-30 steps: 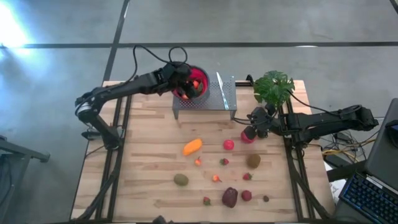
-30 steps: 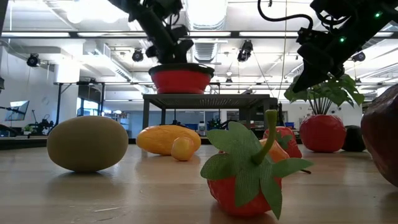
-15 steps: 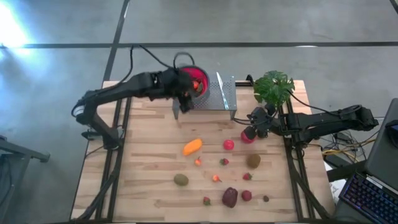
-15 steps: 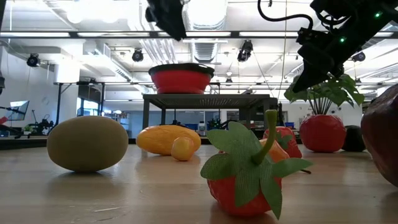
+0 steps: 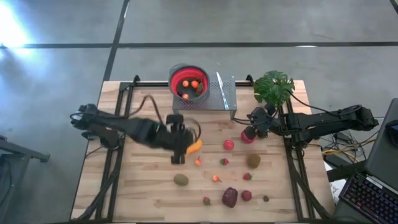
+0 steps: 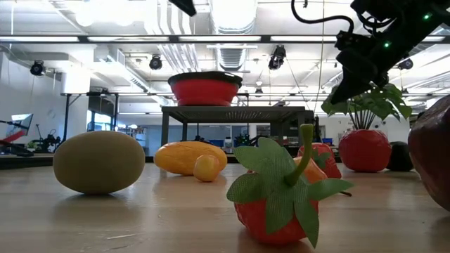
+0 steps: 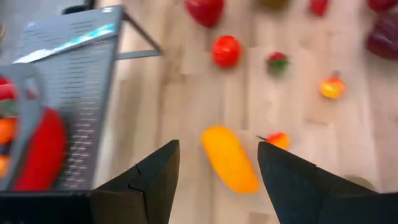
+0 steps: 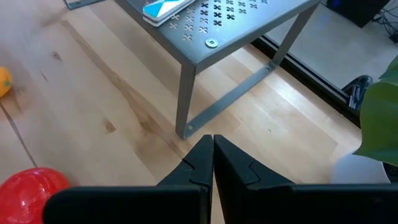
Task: Pick & Place Fruit
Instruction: Put the left brown kiwi into the red strainer bowl on the shelf
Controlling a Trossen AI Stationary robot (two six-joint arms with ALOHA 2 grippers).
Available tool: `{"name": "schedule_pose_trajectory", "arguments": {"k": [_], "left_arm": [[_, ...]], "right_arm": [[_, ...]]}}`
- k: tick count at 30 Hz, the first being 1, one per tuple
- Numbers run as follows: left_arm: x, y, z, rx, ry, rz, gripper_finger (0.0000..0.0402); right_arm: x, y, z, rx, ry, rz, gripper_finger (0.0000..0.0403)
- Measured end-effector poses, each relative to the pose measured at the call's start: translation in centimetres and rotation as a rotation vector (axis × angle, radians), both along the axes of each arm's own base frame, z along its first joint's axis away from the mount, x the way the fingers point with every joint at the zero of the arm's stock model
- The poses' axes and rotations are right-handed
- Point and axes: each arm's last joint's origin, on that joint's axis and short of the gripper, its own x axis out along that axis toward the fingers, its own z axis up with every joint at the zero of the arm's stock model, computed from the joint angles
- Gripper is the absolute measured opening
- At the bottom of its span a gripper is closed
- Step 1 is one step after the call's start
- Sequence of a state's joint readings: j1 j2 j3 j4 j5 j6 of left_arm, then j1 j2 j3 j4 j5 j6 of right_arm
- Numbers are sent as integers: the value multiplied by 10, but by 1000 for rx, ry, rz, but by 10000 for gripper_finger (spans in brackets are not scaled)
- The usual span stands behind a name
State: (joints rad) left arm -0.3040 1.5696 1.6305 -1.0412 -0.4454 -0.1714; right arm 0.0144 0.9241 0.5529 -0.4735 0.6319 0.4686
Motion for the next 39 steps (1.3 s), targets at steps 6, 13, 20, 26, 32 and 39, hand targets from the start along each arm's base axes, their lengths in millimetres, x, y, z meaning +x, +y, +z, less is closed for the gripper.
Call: {"name": "schedule_pose_trajectory", "arguments": {"k": [6, 13, 20, 26, 32, 39], "left_arm": [[-9, -44, -29, -42, -1, -84, 222], [-15, -76, -68, -95, -44, -185, 222], [-17, -81, -94, -218, -20, -205, 225], [-17, -79, -103, -245, -5, -180, 264], [-18, -79, -115, -284, -8, -175, 294], [-23, -77, -148, -325, -31, -176, 292]], "right_arm": [[1, 0, 1, 0, -14, 0, 8], [1, 0, 1, 1, -18, -1, 8], [1, 0, 1, 2, -18, -1, 8], [1, 0, 1, 1, -18, -1, 8], [1, 0, 1, 1, -18, 0, 8], [1, 0, 1, 0, -17, 1, 8]]}}
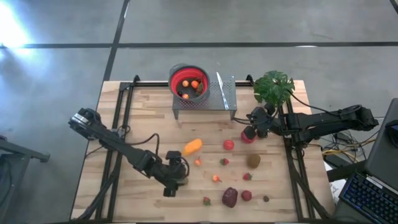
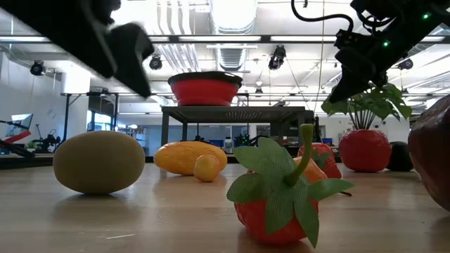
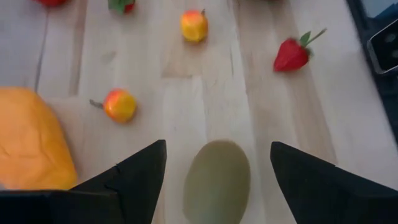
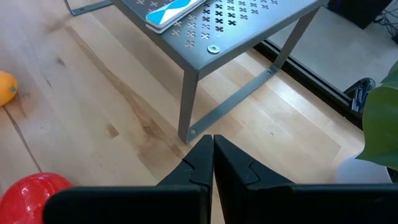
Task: Pick & Place Fruit
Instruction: Put the left brown kiwi into the red strainer bowl on the shelf
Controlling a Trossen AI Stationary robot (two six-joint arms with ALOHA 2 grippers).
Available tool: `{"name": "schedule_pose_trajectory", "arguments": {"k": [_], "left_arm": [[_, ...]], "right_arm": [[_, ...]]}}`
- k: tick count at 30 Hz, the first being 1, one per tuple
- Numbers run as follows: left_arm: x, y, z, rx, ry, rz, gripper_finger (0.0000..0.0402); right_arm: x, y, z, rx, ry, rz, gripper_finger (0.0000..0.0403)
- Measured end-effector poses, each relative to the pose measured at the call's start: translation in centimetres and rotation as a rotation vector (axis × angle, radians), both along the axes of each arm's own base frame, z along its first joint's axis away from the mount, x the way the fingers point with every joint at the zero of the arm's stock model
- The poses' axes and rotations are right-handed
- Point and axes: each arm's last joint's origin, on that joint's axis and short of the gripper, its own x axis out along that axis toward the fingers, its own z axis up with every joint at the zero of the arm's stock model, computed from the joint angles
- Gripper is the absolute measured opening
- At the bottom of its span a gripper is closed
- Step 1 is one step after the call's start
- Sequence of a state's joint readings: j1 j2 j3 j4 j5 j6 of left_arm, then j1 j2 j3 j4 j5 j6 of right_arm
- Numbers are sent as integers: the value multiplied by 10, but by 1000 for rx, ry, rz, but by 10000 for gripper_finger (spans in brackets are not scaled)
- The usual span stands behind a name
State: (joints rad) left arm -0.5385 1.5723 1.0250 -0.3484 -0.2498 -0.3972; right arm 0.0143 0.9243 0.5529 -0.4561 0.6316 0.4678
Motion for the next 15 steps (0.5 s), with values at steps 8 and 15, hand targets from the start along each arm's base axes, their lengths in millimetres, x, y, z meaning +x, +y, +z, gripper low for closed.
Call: {"name": "schedule_pose_trajectory", "arguments": {"k": [8, 15], "left_arm": [[-9, 5, -24, -13, 26, 28, 291], [-6, 2, -45, -1, 64, -3, 291]], "right_arm": [[0, 0, 0, 0, -1, 0, 8], [0, 0, 0, 0, -2, 0, 8]]}}
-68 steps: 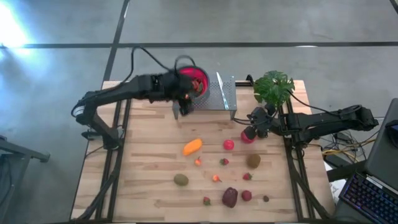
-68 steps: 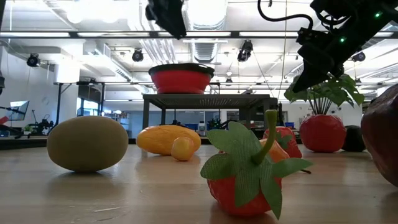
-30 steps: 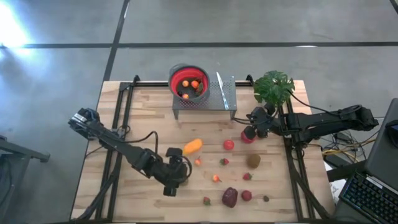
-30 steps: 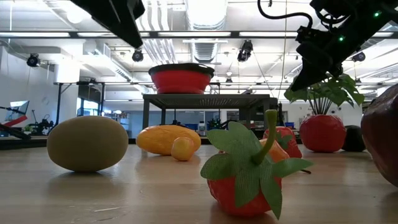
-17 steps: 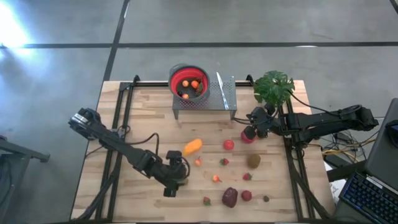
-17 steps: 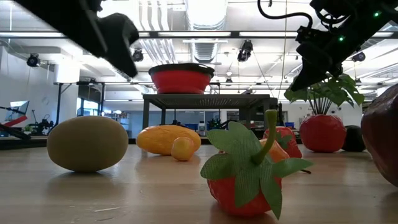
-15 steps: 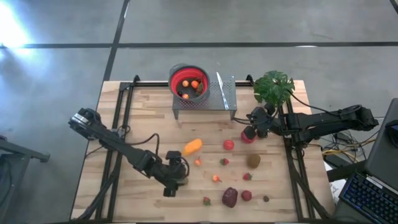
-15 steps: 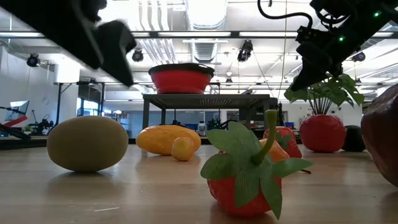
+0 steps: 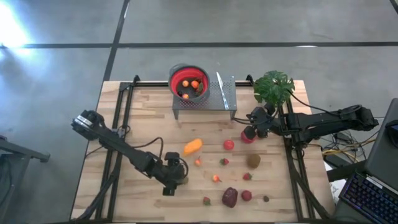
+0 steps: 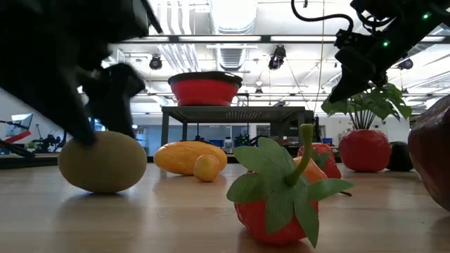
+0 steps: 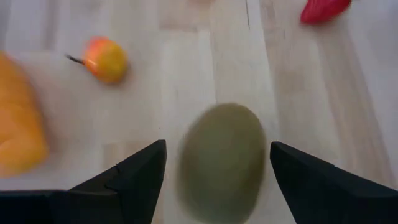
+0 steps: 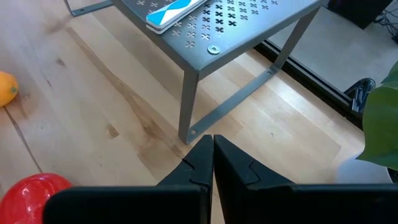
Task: Pick & Place Fruit
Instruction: Put the left brown kiwi into the red strainer bowl on the shelf
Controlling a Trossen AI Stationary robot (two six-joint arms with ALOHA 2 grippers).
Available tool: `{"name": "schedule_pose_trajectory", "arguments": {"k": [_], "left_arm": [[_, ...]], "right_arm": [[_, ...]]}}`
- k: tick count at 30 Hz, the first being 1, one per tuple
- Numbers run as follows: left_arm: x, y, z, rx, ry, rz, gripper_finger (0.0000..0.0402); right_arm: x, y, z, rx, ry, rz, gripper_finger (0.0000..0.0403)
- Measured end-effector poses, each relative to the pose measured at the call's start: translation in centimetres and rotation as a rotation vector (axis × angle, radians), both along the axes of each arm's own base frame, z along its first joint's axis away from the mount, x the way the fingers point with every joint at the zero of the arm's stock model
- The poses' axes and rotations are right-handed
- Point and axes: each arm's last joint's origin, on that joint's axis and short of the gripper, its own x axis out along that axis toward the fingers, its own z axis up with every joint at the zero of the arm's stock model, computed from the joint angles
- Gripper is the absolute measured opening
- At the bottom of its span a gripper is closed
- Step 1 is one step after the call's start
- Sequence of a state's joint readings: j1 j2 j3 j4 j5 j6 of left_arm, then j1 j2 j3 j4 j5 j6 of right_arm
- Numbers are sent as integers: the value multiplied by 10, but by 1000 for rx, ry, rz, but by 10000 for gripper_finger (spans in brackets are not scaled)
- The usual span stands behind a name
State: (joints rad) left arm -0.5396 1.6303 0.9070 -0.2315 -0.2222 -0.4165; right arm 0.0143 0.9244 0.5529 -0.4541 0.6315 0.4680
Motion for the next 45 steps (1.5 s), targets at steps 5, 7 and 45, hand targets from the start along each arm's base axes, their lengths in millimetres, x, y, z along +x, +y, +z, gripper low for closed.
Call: {"name": "schedule_pose_trajectory", "arguments": {"k": [5, 7, 45], "left_arm": [[5, -4, -24, 19, 62, -19, 291], [7, -5, -30, 32, 70, -31, 291], [45, -3, 55, 429, 61, -95, 243]], "right_arm": [[0, 0, 0, 0, 0, 0, 8], [0, 0, 0, 0, -1, 0, 8], [0, 0, 0, 0, -2, 0, 8]]}}
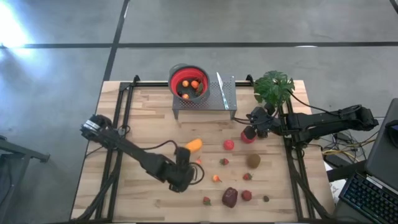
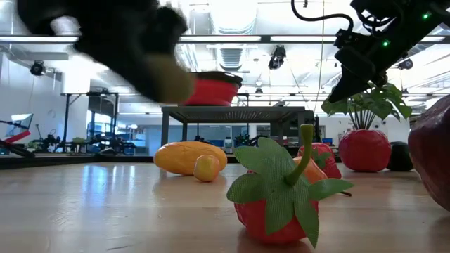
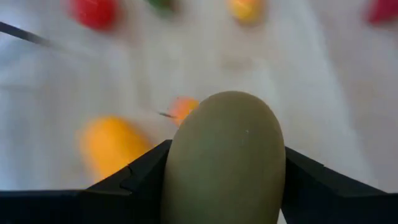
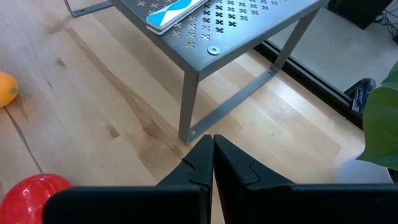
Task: Pick & Place Fruit
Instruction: Put the left brown kiwi into the red strainer bowl on the shelf
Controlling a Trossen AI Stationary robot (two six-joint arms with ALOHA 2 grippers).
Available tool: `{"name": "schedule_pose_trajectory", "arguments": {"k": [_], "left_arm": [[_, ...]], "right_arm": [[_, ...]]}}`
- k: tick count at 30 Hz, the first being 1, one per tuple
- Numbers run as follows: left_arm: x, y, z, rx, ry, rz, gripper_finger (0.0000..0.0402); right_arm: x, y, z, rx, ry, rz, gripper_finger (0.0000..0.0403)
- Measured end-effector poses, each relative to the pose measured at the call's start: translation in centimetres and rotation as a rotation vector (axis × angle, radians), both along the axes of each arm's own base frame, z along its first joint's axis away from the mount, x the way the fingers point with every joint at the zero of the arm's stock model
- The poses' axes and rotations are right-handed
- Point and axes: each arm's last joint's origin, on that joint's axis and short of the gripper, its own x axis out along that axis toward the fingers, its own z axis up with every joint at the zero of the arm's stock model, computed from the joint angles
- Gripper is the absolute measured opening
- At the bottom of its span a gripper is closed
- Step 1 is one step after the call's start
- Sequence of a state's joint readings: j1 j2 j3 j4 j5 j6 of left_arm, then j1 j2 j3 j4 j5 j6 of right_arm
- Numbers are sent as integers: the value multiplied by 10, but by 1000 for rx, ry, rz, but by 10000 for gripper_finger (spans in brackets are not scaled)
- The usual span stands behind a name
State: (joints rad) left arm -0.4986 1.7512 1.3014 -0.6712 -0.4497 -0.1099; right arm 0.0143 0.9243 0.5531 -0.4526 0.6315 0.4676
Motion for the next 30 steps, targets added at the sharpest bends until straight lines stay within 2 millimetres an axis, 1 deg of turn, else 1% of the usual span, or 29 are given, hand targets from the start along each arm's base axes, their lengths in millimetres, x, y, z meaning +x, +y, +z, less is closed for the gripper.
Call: {"name": "schedule_pose_trajectory", "arguments": {"k": [8, 11, 14, 18, 23, 27, 30], "left_arm": [[27, 19, 72, 327, -227, 92, 243], [36, 35, 97, 401, -286, 152, 243], [45, 55, 118, 424, -319, 198, 243], [54, 91, 136, 456, -326, 272, 243], [60, 145, 154, 465, -335, 388, 243], [61, 193, 163, 417, -353, 468, 243], [58, 228, 166, 377, -374, 528, 243]], "right_arm": [[0, 0, 0, 0, -1, 0, 8], [0, 0, 0, 0, -3, 0, 8], [0, 0, 0, 0, -4, 0, 8], [1, 0, 1, 0, -8, 0, 8], [1, 0, 1, 0, -10, 1, 8], [1, 0, 1, -3, -10, 3, 8], [1, 0, 1, -3, -10, 4, 8]]}}
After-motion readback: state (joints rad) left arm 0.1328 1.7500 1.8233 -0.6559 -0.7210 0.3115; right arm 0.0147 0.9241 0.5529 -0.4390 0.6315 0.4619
